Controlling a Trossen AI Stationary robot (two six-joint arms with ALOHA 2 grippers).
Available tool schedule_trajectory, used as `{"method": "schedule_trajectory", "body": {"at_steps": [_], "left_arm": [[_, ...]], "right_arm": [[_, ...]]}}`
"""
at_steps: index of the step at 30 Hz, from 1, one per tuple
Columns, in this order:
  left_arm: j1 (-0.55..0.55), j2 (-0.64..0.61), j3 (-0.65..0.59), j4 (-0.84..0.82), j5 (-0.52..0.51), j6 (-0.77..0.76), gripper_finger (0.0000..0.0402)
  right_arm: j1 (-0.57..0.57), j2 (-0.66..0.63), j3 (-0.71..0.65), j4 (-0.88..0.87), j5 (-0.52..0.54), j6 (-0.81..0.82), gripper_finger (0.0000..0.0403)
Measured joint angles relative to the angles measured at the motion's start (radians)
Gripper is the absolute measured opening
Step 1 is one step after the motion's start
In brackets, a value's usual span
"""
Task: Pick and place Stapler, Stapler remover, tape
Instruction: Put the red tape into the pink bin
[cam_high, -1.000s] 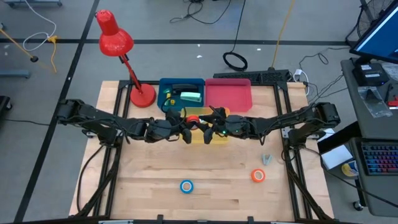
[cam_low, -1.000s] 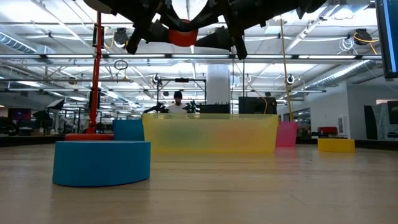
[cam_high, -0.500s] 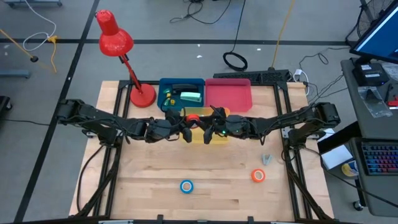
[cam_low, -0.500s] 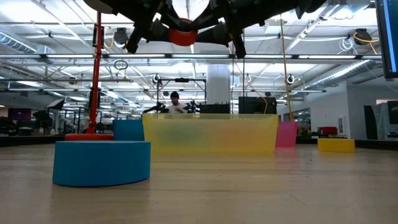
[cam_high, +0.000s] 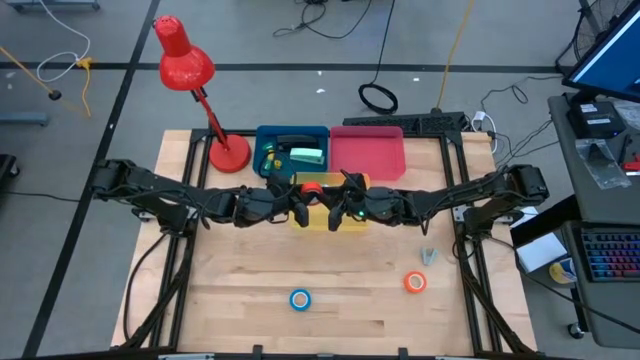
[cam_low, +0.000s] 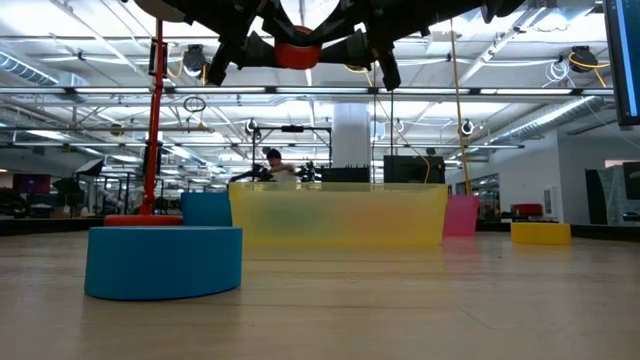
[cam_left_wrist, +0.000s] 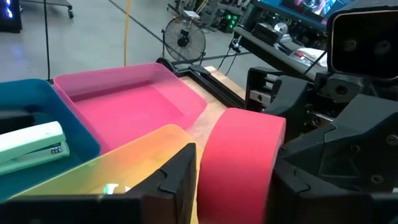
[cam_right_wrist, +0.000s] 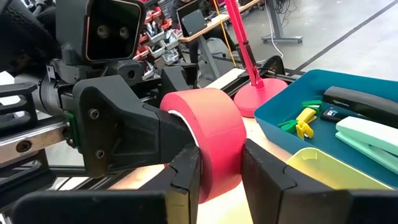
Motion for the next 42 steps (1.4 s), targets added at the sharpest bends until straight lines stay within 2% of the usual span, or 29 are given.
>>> {"method": "schedule_trajectory", "body": {"at_steps": [11, 22, 27, 38, 40, 42], "left_arm": [[0.0, -0.001, 0.0, -0.023, 0.025, -0.003, 0.0137], [0.0, -0.002, 0.0, -0.033, 0.009, -0.012, 0.0227], [0.0, -0.017, 0.0, -0.053, 0.013, -0.029, 0.025], [-0.001, -0.056, 0.002, -0.101, 0.063, -0.079, 0.0236], [-0.001, -0.056, 0.002, -0.104, 0.07, -0.079, 0.0232], [-0.012, -0.06, 0.008, -0.068, 0.147, -0.078, 0.0229]], "right_arm": [[0.0, 0.002, -0.001, -0.001, -0.001, 0.002, 0.0079], [0.0, 0.001, -0.001, -0.001, 0.002, 0.015, 0.0079], [0.0, 0.001, -0.001, -0.001, 0.004, 0.016, 0.0079], [0.0, 0.003, 0.001, 0.007, 0.035, 0.016, 0.0079], [0.0, 0.002, 0.001, -0.003, 0.077, 0.014, 0.0079], [-0.007, 0.004, -0.003, -0.037, 0.158, 0.014, 0.0061]]}}
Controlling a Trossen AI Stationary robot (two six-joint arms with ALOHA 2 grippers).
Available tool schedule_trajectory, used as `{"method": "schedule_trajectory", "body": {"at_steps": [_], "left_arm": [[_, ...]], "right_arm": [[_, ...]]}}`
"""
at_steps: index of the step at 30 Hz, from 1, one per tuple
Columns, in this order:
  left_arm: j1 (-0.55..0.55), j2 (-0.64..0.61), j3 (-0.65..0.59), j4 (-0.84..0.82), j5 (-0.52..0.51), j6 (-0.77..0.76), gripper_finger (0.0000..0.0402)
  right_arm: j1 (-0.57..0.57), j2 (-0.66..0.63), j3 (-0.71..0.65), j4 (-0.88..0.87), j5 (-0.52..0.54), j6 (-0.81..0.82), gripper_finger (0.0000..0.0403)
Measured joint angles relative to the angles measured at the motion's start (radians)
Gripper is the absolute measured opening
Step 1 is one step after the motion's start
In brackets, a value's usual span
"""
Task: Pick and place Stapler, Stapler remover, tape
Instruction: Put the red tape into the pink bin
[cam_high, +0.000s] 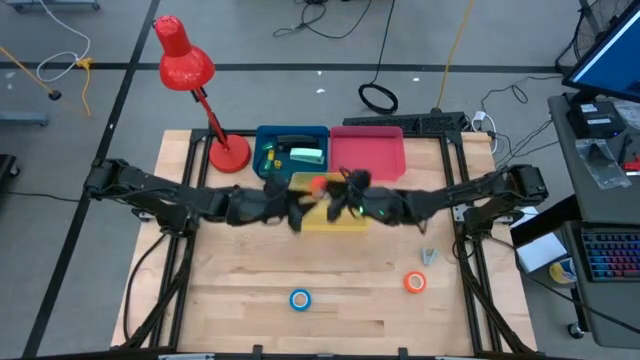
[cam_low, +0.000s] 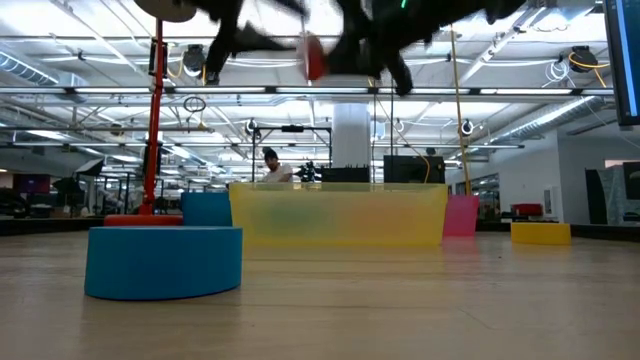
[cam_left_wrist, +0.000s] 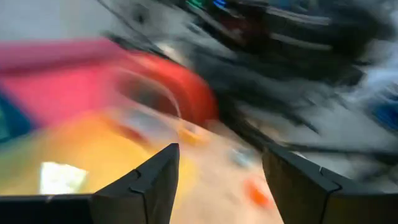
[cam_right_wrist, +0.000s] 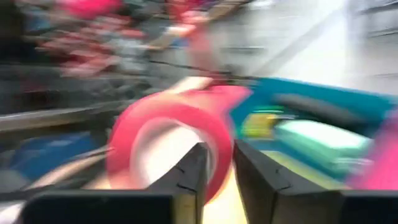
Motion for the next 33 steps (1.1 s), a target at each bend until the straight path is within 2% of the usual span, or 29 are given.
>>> {"method": "schedule_trajectory", "body": {"at_steps": [3, 7, 13, 23, 33], "left_arm": [[-0.004, -0.015, -0.002, 0.017, 0.062, 0.023, 0.0229], [-0.003, -0.016, -0.002, 0.086, 0.085, 0.08, 0.023], [-0.002, -0.051, -0.003, 0.072, 0.088, 0.077, 0.023], [0.001, -0.202, -0.004, -0.173, 0.054, 0.075, 0.023], [0.008, -0.338, -0.006, -0.53, -0.143, 0.007, 0.023]], "right_arm": [[-0.009, 0.007, -0.004, -0.043, 0.057, 0.005, 0.0041], [-0.008, -0.001, 0.002, -0.018, 0.013, -0.016, 0.0004], [-0.002, 0.0, 0.0, -0.016, 0.016, -0.042, 0.0002], [0.007, 0.0, 0.0, -0.015, -0.011, -0.128, 0.0001], [-0.09, -0.008, 0.001, 0.004, -0.243, -0.154, 0.0006]]}}
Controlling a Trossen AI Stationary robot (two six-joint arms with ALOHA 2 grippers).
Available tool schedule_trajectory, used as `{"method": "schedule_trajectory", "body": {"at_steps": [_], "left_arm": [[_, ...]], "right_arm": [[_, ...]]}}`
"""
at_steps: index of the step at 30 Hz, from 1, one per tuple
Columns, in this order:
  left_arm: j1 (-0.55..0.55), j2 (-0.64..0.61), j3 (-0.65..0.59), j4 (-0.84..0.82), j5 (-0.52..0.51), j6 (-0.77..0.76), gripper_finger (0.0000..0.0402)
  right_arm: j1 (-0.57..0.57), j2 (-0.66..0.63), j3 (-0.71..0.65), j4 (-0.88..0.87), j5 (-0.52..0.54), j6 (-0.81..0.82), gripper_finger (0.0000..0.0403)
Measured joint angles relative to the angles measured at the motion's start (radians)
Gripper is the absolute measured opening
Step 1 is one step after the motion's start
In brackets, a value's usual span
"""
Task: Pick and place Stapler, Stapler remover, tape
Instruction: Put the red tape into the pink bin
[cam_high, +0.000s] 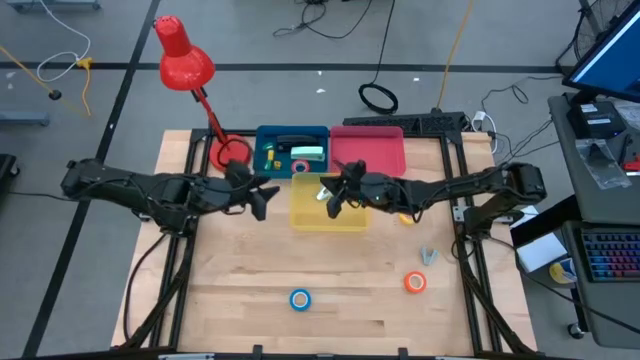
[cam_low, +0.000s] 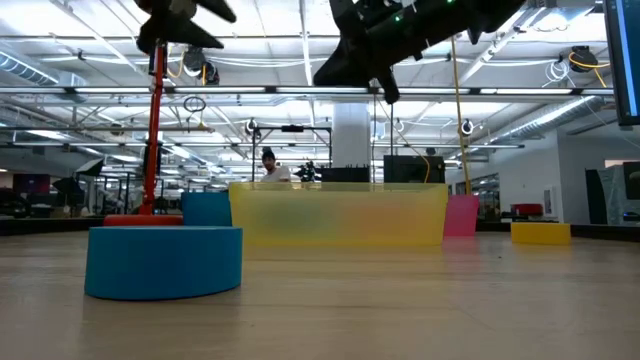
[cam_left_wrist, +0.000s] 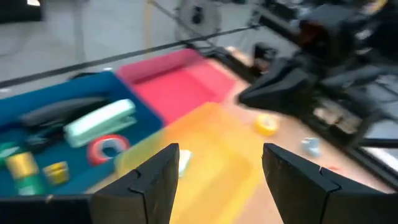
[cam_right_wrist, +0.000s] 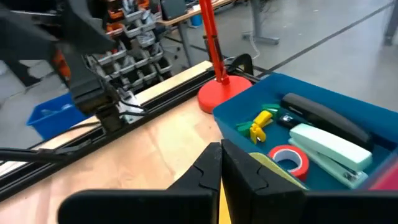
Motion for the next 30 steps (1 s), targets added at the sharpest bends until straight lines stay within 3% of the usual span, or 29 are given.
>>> {"method": "schedule_trajectory", "body": {"at_steps": [8, 17, 26, 30], "left_arm": [[0.126, -0.029, 0.0, -0.175, -0.035, -0.009, 0.023], [0.369, -0.021, 0.0, -0.186, 0.146, 0.045, 0.023], [0.588, -0.021, 0.0, -0.13, 0.417, 0.24, 0.023], [0.653, -0.021, 0.0, -0.132, 0.479, 0.273, 0.023]], "right_arm": [[-0.132, 0.0, 0.083, -0.063, -0.203, -0.096, 0.0006], [-0.271, 0.029, 0.292, -0.396, -0.353, -0.153, 0.0006], [-0.333, 0.232, 0.461, -0.495, -0.499, -0.149, 0.0006], [-0.363, 0.324, 0.55, -0.522, -0.582, -0.136, 0.0006]]}}
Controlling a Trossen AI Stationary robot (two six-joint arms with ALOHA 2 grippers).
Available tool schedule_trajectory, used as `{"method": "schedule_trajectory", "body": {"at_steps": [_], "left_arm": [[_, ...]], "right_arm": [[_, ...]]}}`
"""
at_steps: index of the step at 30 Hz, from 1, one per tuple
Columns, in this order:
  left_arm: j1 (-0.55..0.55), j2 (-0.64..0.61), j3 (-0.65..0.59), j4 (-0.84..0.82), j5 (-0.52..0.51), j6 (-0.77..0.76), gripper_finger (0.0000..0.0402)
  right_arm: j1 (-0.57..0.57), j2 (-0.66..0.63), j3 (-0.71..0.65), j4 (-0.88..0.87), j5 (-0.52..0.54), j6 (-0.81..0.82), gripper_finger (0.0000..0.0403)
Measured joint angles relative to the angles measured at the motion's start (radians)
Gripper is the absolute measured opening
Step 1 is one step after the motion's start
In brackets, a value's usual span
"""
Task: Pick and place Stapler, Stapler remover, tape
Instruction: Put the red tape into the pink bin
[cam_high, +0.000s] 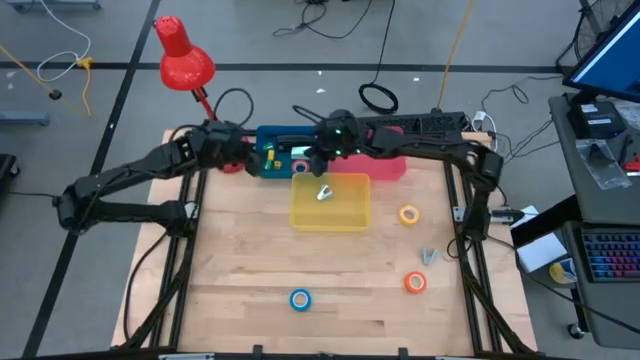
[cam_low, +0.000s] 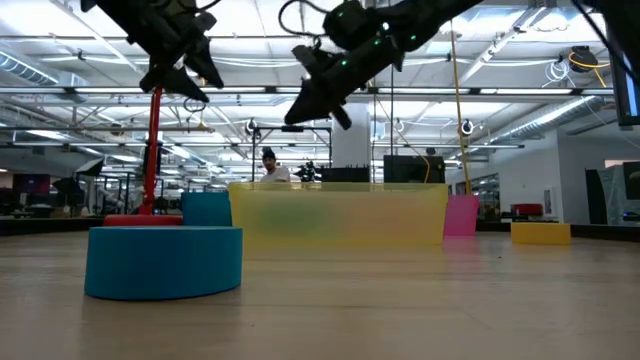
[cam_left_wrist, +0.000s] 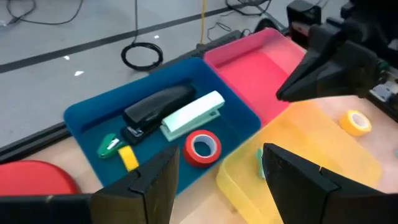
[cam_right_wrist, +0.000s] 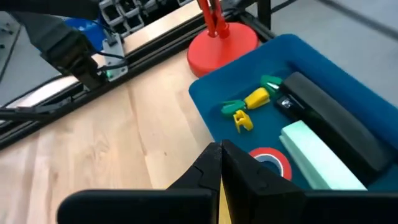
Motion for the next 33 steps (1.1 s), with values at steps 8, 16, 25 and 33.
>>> {"method": "schedule_trajectory", "body": {"at_steps": [8, 16, 25, 33], "left_arm": [[0.052, 0.0, -0.01, -0.032, 0.001, 0.044, 0.0229], [0.083, -0.009, -0.124, 0.027, 0.055, 0.011, 0.0229], [0.084, -0.015, -0.188, 0.106, 0.078, -0.027, 0.0229], [0.084, -0.014, -0.188, 0.182, 0.078, -0.045, 0.023]], "right_arm": [[-0.041, 0.157, 0.169, -0.104, -0.128, -0.031, 0.0013], [-0.053, 0.26, 0.256, -0.193, -0.147, -0.074, 0.0083], [-0.067, 0.275, 0.26, -0.229, -0.147, 0.009, 0.0148], [-0.079, 0.275, 0.26, -0.273, -0.146, -0.004, 0.0151]]}}
